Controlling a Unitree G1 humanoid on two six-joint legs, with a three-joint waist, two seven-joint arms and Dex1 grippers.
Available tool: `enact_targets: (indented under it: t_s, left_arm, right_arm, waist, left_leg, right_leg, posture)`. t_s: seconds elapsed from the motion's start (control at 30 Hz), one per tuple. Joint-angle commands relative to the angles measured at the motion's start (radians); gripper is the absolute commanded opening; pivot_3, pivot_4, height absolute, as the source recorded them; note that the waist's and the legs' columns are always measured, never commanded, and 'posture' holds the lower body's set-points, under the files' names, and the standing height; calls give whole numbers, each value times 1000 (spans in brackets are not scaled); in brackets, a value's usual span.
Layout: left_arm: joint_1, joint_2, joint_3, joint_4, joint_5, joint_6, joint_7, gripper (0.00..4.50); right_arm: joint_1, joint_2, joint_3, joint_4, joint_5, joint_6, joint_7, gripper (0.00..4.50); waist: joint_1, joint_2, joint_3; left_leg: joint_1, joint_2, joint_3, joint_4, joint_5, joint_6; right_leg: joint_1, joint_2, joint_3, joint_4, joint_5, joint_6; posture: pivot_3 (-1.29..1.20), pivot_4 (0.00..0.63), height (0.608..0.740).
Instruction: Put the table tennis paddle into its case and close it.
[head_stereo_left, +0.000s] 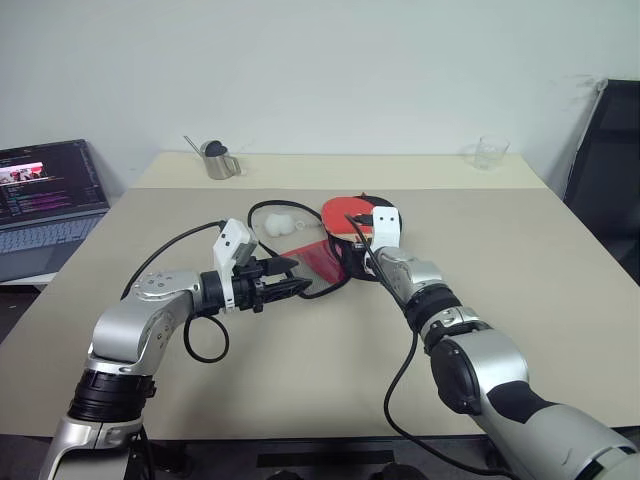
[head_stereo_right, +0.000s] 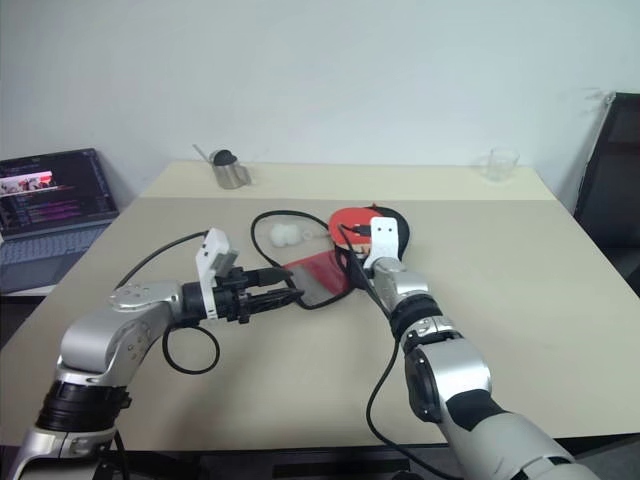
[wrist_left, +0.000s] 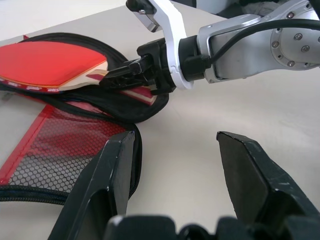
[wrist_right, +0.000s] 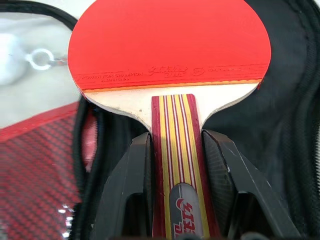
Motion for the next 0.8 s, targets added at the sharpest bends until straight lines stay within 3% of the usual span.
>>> enact_targets:
  t_s: [0.03,0.8]
  left_arm:
    - [-23,2,3,-4,2,-24,-11,2881]
    - [-37,-9,-17,8,8,-30,-20,2881]
  right_arm:
    - [-8,0,-2,-76,7,-18,-3,1143]
    - [15,-20,3,-92,-8,12,-80,1143]
  waist:
    - [1,0,0]
    - [1,0,0]
  left_leg:
    - [0,0,0,0,0,0]
    - [0,0,0,0,0,0]
  right_leg:
    - [0,0,0,0,0,0]
    - [0,0,0,0,0,0]
  posture:
    - [0,150,740]
    - [0,150,740]
